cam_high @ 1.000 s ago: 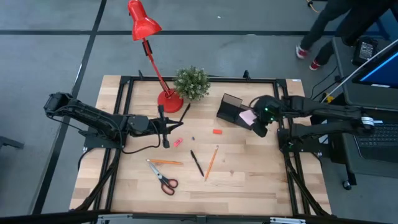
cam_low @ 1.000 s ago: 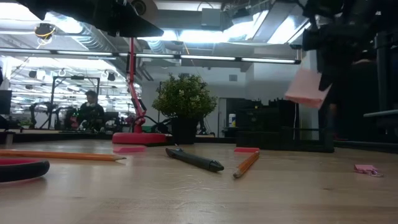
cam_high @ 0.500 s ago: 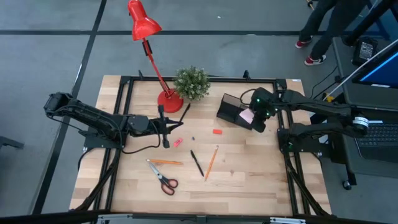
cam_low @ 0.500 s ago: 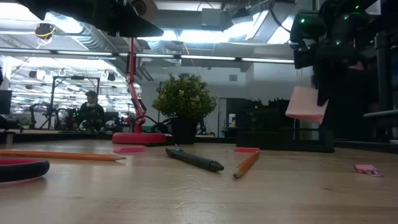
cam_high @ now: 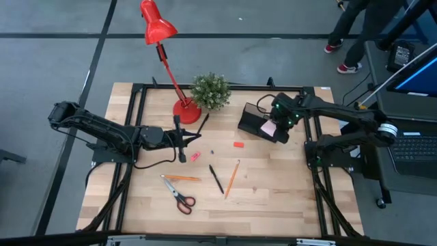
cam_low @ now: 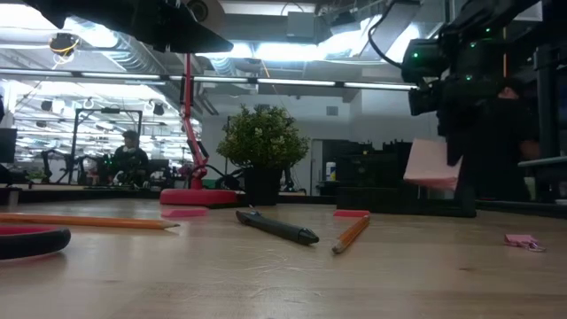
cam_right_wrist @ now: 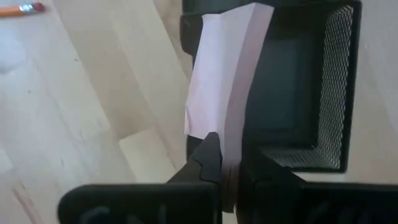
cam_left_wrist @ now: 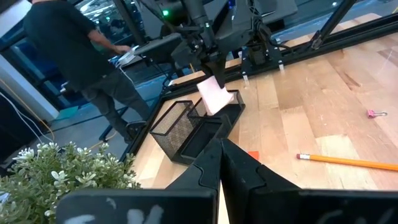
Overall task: Pick and place office supplies into organizer
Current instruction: Put the pink sticky notes into the black desk organizer
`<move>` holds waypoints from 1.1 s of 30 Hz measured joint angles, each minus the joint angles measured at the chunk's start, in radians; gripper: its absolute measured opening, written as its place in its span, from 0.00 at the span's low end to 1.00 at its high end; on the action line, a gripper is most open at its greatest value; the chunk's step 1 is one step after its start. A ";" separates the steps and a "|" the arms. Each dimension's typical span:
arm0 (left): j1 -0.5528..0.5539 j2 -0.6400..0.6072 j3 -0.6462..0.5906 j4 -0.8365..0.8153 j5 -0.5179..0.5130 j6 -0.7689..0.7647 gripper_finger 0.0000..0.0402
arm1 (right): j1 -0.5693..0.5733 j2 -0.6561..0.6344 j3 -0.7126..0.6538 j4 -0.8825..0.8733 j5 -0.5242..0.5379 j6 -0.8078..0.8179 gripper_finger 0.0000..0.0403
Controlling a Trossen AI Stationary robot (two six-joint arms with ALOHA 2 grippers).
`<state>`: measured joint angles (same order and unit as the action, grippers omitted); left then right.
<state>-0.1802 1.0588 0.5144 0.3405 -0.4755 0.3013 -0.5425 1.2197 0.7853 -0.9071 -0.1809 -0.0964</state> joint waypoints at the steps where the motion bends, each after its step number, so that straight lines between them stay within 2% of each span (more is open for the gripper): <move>1: 0.000 0.000 0.000 0.000 0.000 0.000 0.00 | -0.005 0.003 0.000 0.002 -0.003 -0.011 0.03; 5: 0.000 0.000 0.000 0.000 0.000 0.000 0.01 | -0.027 0.014 0.000 0.018 -0.046 -0.034 0.03; 13: 0.000 0.000 0.000 0.000 0.000 0.000 0.01 | -0.062 0.066 0.000 0.018 -0.068 -0.067 0.03; 21: 0.000 0.000 0.000 0.000 0.000 0.000 0.01 | -0.088 0.123 0.000 0.013 -0.160 -0.112 0.03; 33: 0.000 0.000 0.000 0.000 0.000 -0.001 0.01 | -0.120 0.204 0.000 0.016 -0.163 -0.122 0.03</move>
<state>-0.1802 1.0588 0.5148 0.3403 -0.4754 0.3008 -0.6628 1.4234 0.7849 -0.8908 -0.3435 -0.2189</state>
